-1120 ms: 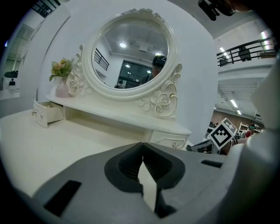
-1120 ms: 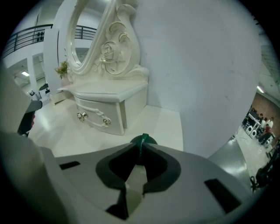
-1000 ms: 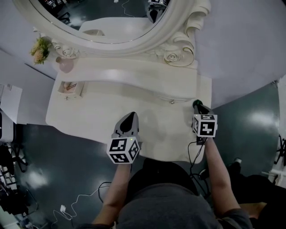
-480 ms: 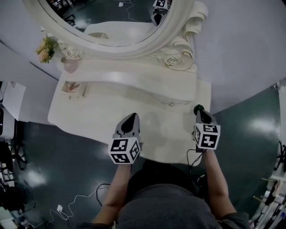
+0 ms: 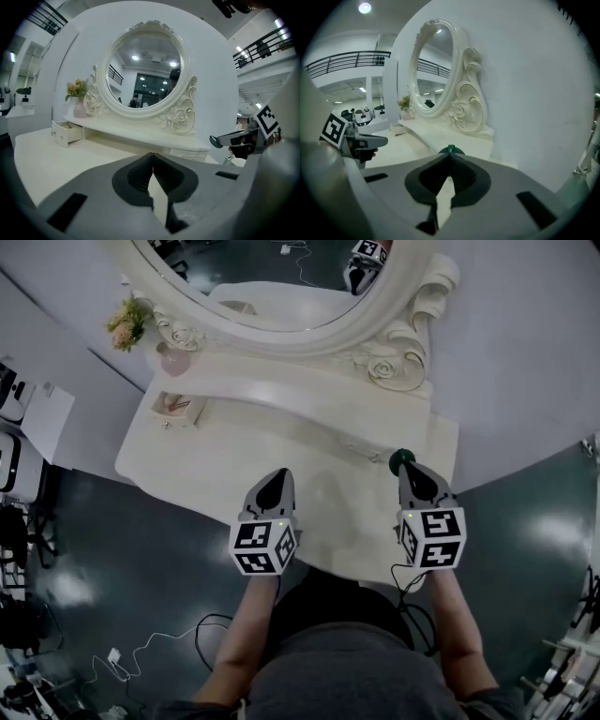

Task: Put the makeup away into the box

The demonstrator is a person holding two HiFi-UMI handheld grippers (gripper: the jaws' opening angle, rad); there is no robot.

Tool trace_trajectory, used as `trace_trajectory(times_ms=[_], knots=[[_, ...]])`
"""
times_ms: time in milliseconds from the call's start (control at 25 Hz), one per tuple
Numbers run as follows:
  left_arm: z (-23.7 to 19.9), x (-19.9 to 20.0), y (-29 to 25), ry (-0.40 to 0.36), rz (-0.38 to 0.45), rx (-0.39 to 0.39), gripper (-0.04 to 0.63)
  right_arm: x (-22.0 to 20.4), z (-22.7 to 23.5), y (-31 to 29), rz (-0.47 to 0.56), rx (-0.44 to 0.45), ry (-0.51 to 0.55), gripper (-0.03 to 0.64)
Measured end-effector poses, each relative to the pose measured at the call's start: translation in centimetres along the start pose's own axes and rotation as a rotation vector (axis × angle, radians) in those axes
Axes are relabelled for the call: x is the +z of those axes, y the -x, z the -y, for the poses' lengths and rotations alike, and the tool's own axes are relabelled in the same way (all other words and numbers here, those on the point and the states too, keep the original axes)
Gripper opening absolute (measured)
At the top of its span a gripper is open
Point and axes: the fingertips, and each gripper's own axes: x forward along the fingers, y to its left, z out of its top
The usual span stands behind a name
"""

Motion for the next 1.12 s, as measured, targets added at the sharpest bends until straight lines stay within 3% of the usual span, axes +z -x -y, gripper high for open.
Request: trace_trajectory(times_ms=[720,920,1120], knots=[[-10.1,-0.5,10.8,0.095,0.089,0.344,0.006,5.5,-16.1,-4.1,0.088,0.434,0.180,0.005],[-13.9,-0.9,12.8,0.124,0.098,0.396,0.006,6.4,-20.7,-5.9,0.090,0.503,0.209,0.005],[-18.7,-0.8,13.4,0.147,0.111,0.408,0.006,7.5,-24.9,-8.8,0.086,0.515,0.223,0.005]])
